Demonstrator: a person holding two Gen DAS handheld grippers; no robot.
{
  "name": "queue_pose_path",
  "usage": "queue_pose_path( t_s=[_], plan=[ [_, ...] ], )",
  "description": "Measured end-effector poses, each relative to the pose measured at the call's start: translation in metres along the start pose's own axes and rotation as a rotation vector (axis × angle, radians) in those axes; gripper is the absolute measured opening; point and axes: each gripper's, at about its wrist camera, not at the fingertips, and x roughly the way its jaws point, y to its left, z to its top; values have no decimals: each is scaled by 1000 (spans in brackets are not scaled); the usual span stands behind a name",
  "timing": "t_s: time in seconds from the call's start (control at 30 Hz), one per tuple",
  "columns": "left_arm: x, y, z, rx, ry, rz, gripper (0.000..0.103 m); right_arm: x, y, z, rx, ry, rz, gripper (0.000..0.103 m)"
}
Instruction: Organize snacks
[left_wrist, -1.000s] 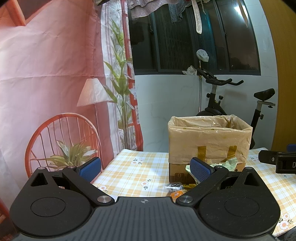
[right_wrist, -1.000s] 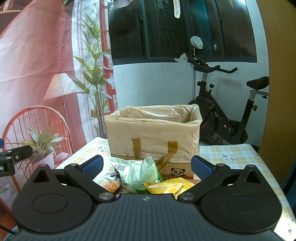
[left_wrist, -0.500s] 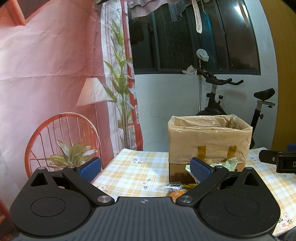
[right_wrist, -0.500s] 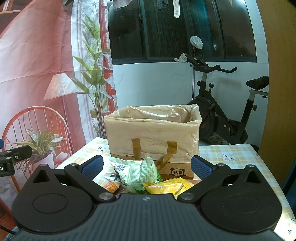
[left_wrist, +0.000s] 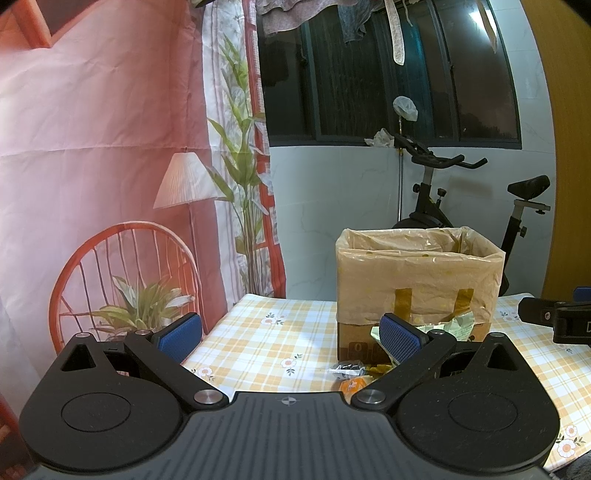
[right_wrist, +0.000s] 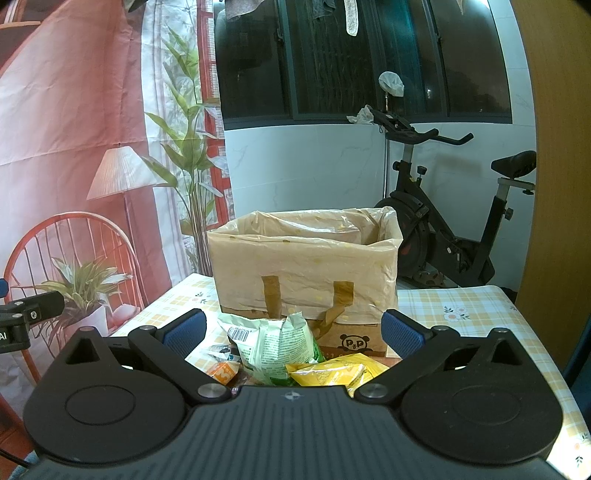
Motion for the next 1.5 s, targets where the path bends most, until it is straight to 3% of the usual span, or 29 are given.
queue_pose_path(
  t_s=[0.47,0.57,0.67,0.83,1.03,1.2,1.5],
  plan=[
    [20,6,4,-13,29,-21,103,5,-9,4,10,-4,20,103],
    [36,11,7,-25,39,-40,103,8,-20,6,24,-57,59,103],
    [54,13,7,-31,58,-50,103,15,-28,9,21,-108,41,103],
    [76,11,7,-25,83,-60,103,35,-37,12,9,-115,38,103],
    [95,9,6,-35,89,-79,103,62,-43,9,-25,-75,13,103],
    [113,8,-4,-64,131,-88,102,79,-43,-1,-132,-5,20,103],
    [143,-3,-29,-57,196,-100,102,103,-61,-47,-248,155,82,101]
  ],
)
